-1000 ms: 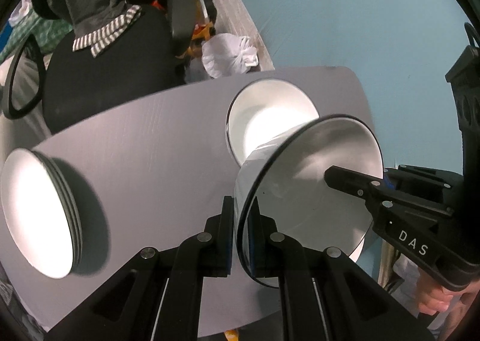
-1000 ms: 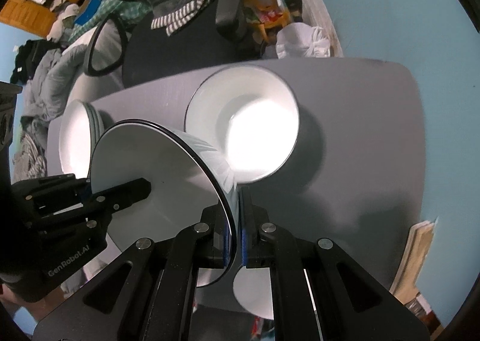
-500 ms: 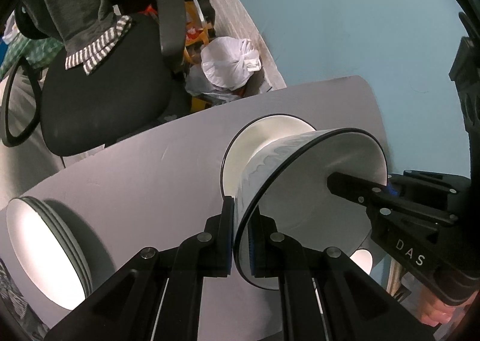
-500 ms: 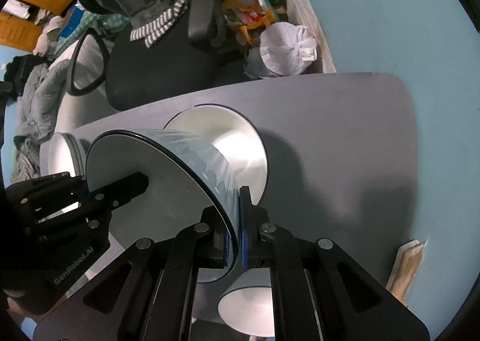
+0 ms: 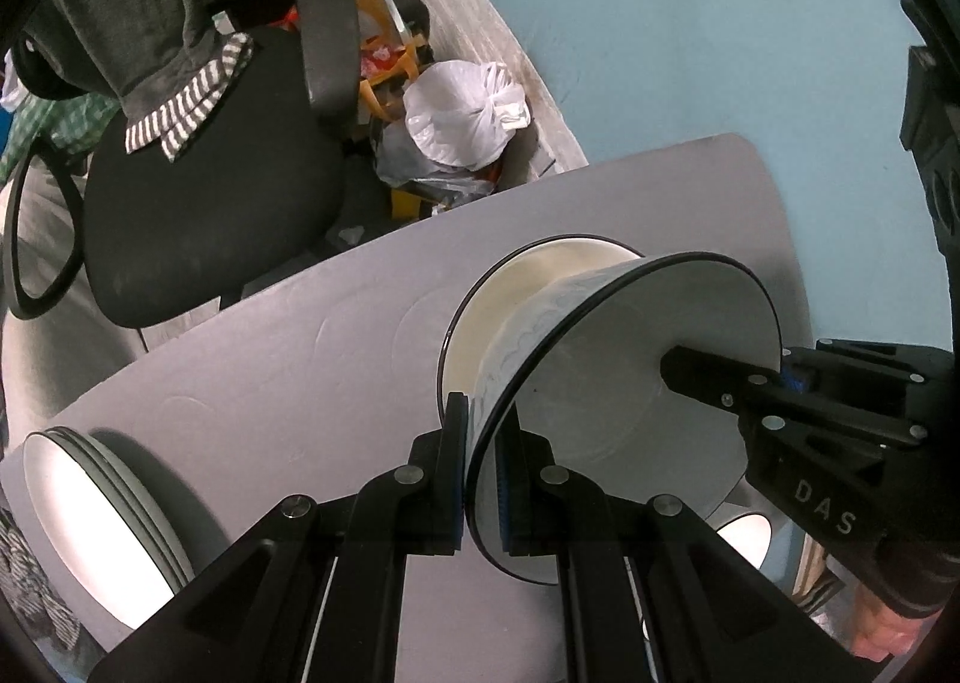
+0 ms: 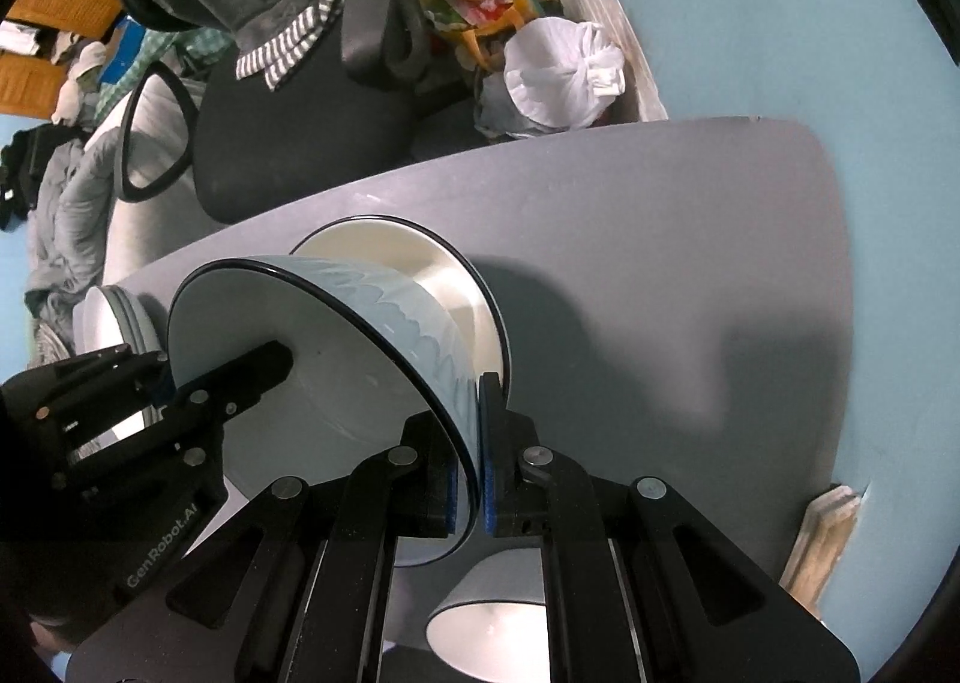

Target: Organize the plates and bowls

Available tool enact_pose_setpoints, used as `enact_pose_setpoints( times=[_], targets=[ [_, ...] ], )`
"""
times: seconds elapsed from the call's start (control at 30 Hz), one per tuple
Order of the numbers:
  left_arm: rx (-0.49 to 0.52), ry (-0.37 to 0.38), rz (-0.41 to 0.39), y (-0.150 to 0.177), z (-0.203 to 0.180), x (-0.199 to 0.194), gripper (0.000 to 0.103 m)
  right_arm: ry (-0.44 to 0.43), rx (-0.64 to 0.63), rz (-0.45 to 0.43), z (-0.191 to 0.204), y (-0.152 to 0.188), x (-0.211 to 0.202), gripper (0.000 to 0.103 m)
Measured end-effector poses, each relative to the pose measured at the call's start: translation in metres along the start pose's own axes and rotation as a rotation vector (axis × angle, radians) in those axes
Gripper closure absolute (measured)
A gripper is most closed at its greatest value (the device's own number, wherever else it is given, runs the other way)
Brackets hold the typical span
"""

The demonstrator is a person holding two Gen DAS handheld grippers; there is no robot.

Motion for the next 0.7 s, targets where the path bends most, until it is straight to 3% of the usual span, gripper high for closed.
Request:
enact_pose_setpoints(
  times=[0.37,0.7],
  targets=[
    [-0.011,0.025,0.007,-0.0019,-0.0004,0.0026,0.096,-0.013,0.033,0.01,0.0014,-0.0016,0.0019,0.094],
    [0.007,-0.003,0.017,-0.0001,-0.0017,0.0006,0.094,-0.036,0.065,0.035,0.0009,-0.0016,0.0045,0.088]
  ],
)
Point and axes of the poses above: each gripper's, at about its wrist camera, not at the fingertips, and x roughly the way its jaws point, z to its left, y to its underside, the point moved 9 cm from there along x, roughly the way its jaws point, and after that the axes turned 8 degrees about -z, right-handed, at the moved point
